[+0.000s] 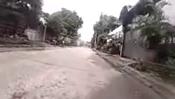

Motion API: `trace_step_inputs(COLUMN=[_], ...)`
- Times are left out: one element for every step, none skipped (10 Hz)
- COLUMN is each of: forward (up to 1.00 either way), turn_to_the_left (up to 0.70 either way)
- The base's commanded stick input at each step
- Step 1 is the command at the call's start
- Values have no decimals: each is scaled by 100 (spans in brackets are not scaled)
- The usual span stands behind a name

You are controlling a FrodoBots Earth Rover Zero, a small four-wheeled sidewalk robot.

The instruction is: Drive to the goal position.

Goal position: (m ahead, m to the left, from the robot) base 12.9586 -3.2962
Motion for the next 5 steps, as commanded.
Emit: trace_step_inputs(forward=[100,100,100,100,100], turn_to_the_left=[-1,0,0,0,0])
